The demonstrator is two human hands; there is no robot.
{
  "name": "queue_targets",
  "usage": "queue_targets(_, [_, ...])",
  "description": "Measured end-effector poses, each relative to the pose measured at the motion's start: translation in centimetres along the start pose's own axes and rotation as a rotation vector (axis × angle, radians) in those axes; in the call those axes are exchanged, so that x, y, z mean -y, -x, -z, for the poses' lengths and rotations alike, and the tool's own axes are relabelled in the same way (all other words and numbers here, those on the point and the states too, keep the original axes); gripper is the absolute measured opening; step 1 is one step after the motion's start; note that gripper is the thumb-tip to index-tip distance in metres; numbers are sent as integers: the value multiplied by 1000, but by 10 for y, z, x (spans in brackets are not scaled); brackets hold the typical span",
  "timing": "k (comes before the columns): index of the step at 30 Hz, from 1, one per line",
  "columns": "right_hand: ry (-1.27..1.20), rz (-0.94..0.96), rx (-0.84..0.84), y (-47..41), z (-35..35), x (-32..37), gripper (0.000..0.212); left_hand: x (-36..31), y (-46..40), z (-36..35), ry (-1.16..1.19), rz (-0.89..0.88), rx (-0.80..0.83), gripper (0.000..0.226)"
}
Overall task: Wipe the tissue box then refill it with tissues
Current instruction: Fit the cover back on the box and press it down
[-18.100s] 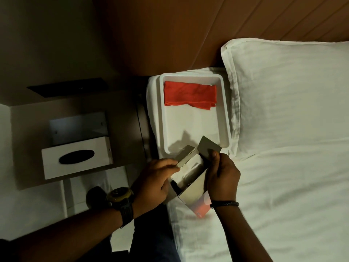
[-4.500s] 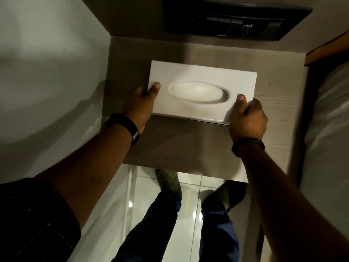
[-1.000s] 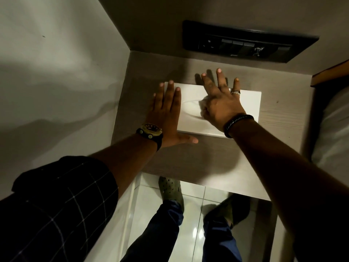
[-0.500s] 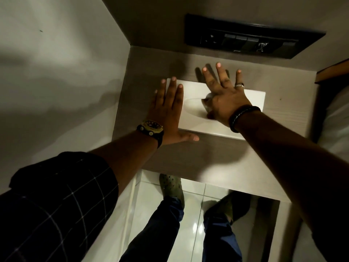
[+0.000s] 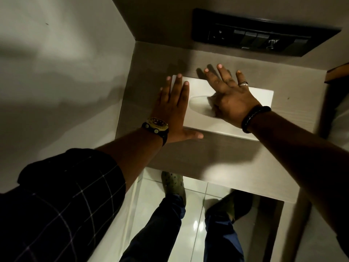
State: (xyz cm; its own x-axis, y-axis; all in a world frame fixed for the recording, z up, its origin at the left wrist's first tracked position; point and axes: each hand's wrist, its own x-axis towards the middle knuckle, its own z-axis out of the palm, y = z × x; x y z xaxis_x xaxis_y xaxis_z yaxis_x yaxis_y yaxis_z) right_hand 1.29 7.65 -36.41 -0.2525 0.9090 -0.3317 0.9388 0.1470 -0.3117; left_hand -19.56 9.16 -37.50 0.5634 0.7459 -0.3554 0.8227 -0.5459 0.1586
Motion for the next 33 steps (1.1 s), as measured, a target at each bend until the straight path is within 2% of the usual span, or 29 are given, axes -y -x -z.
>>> queue_targets(5, [344,113,4,16,11,-17,62,1,0,0,-1,-3,-13,140])
queue_targets(8, [483,90,51,14,8,-14,54,2,0,-1,6,-7,-18,139])
queue_targets(11, [461,83,54,8,5,-13,45,2,0,0,-2,-10,-6,138])
queue_targets(15, [367,187,91,4,6,-21,27,1,0,0,4,-20,-17,138])
queue_targets(17, [271,201,33,4,3,-26,24,1,0,0,3,-17,-18,137])
queue_targets(18, [185,177,3,4,1,-29,29,1,-1,0,4,-16,-17,137])
queue_targets(21, [-129,41,41,7,-2,-32,92,2,-1,-1,3,-29,-25,136])
queue_targets(23, [-146,38,56,8,-1,-30,102,2,0,-1,3,-35,-30,136])
queue_targets(25, [-101,64,48,8,0,-30,89,3,0,-1,6,-36,-32,136])
queue_targets(28, [-49,138,4,13,4,-33,33,2,0,-1,7,-30,-25,136])
queue_targets(29, [-2,164,-2,14,6,-36,29,3,0,-1,8,-30,-22,136])
queue_targets(31, [235,228,31,17,9,-41,37,3,0,-1,9,-35,-24,136])
queue_targets(33, [480,222,122,15,16,-38,60,4,1,-1,4,-34,-20,136])
